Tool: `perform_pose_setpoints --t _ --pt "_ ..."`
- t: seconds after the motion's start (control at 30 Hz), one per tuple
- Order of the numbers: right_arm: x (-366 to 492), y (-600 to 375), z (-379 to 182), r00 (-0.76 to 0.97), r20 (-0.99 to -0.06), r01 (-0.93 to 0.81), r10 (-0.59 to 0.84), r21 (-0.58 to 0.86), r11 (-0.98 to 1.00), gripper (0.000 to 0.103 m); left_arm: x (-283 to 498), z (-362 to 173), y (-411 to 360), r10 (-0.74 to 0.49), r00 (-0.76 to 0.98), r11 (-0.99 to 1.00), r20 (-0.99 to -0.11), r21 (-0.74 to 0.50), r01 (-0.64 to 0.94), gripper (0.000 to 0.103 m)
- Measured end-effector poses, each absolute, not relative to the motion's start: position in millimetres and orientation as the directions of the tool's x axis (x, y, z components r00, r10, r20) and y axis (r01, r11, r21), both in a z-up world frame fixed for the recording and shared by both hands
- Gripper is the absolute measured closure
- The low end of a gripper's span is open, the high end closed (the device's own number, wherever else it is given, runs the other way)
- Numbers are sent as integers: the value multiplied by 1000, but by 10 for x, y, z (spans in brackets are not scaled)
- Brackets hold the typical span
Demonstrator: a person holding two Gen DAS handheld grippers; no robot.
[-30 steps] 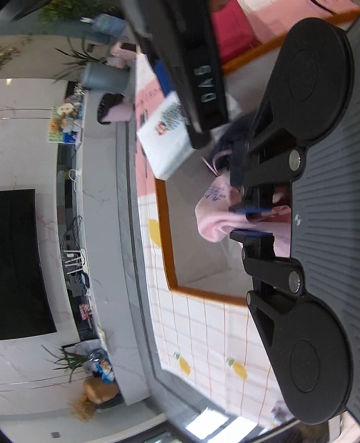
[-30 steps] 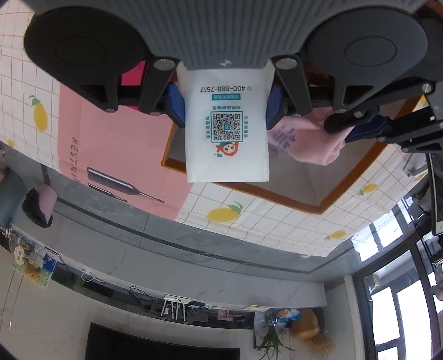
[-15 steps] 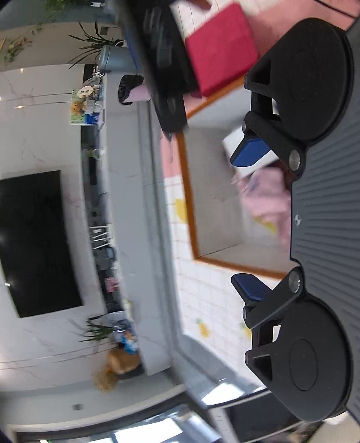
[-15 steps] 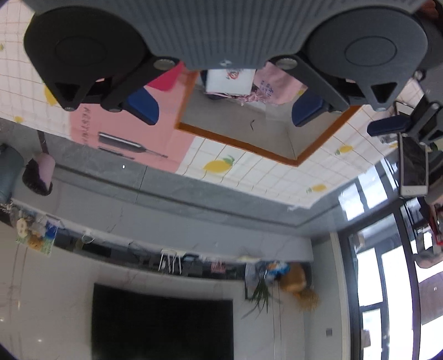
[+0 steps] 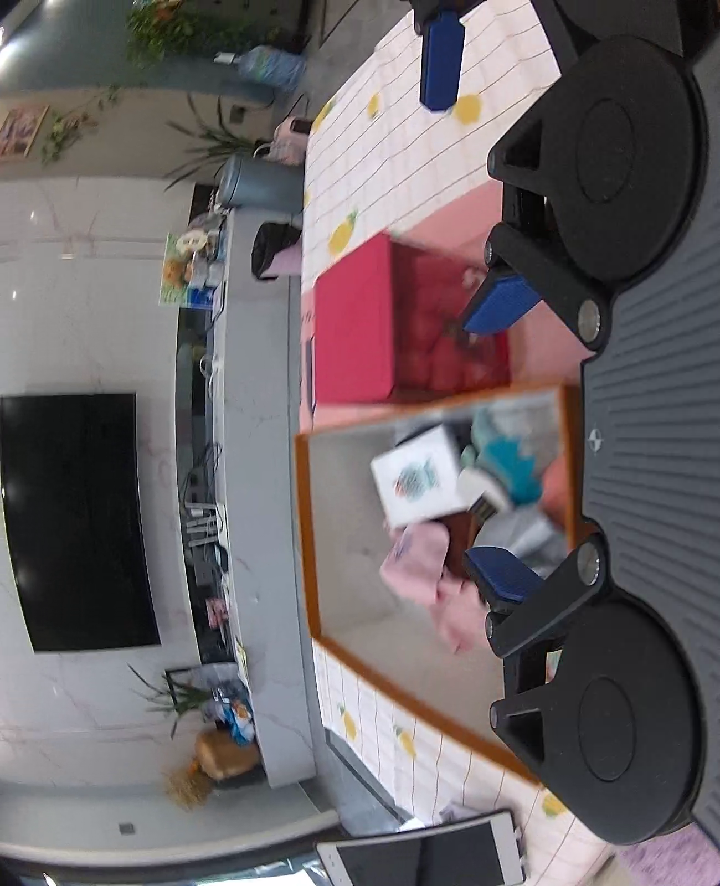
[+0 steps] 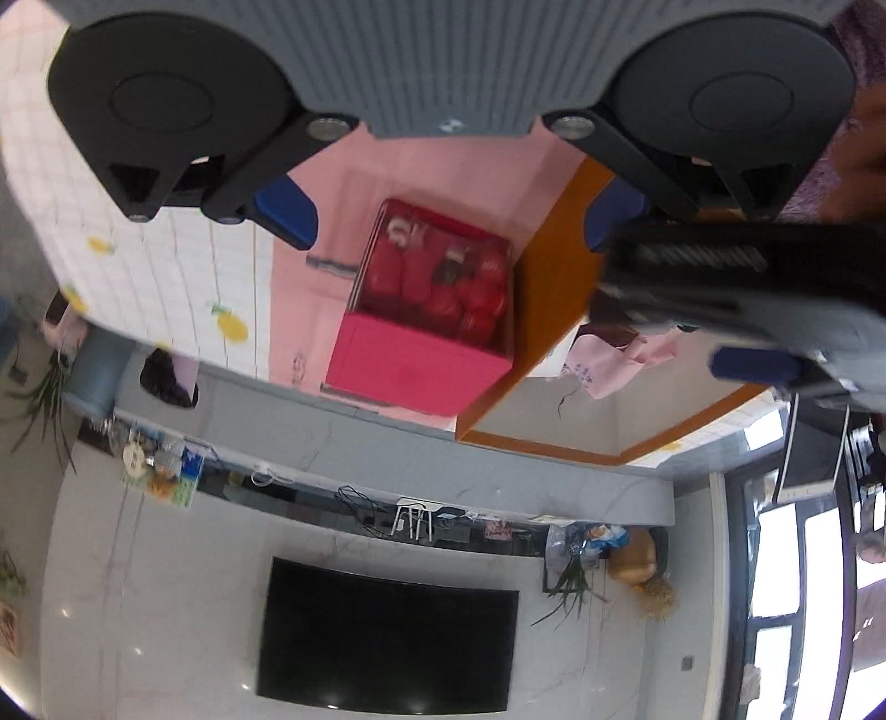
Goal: Organize soft objects
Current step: 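Open both grippers to drop the towel and tissue pack into the box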
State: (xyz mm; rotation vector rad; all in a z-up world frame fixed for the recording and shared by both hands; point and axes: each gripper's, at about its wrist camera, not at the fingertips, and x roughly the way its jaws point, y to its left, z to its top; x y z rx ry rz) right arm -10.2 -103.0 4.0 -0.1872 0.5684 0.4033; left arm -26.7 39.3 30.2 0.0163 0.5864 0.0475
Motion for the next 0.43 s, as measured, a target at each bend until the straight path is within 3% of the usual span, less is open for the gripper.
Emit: perform_pose_setpoints --t 0.43 --pt "-172 -1252 -112 783 -534 -358 318 31 933 3 -396 227 288 16 880 1000 -474 3 -17 1"
